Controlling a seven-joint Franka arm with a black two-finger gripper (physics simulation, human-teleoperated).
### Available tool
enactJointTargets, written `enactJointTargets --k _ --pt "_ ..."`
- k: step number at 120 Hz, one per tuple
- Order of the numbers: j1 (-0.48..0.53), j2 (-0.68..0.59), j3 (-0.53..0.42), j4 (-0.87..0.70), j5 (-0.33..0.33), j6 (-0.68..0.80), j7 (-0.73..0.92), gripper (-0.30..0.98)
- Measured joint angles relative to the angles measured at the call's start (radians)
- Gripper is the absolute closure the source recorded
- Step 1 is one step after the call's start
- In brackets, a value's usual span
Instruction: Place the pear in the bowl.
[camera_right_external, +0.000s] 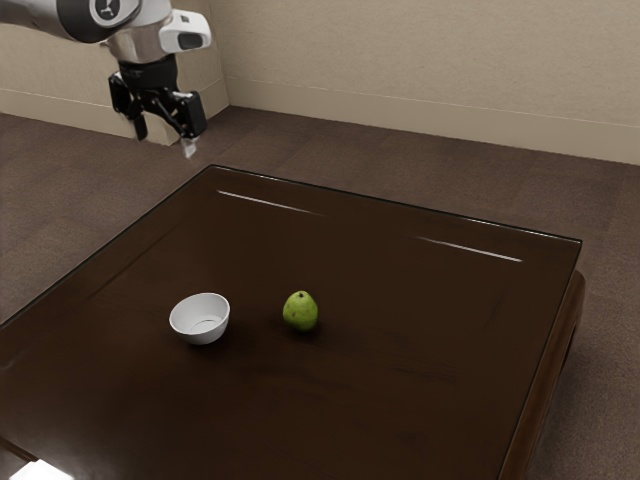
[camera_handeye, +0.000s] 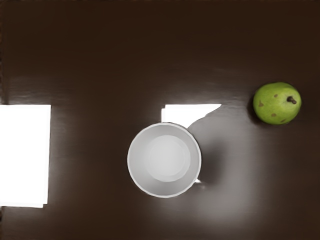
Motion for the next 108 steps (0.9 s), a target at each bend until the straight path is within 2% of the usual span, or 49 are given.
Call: enactJointTargets --k 24,35,44,73,108 --pt "0.043 0.034 -0.032 0.007 -0.007 0.016 -0.008 0.0" --pt "0.089 0.134 -0.091 0.006 -0.061 0.047 -0.011 0.0" --pt "0.056 0.21 -0.128 0.001 -0.092 0.088 -0.014 0.0" --pt "0.047 0.381 -0.144 -0.116 -0.231 0.304 -0.019 0.0" --pt "0.054 0.508 -0.144 -0.126 -0.273 0.448 -0.017 0.0"
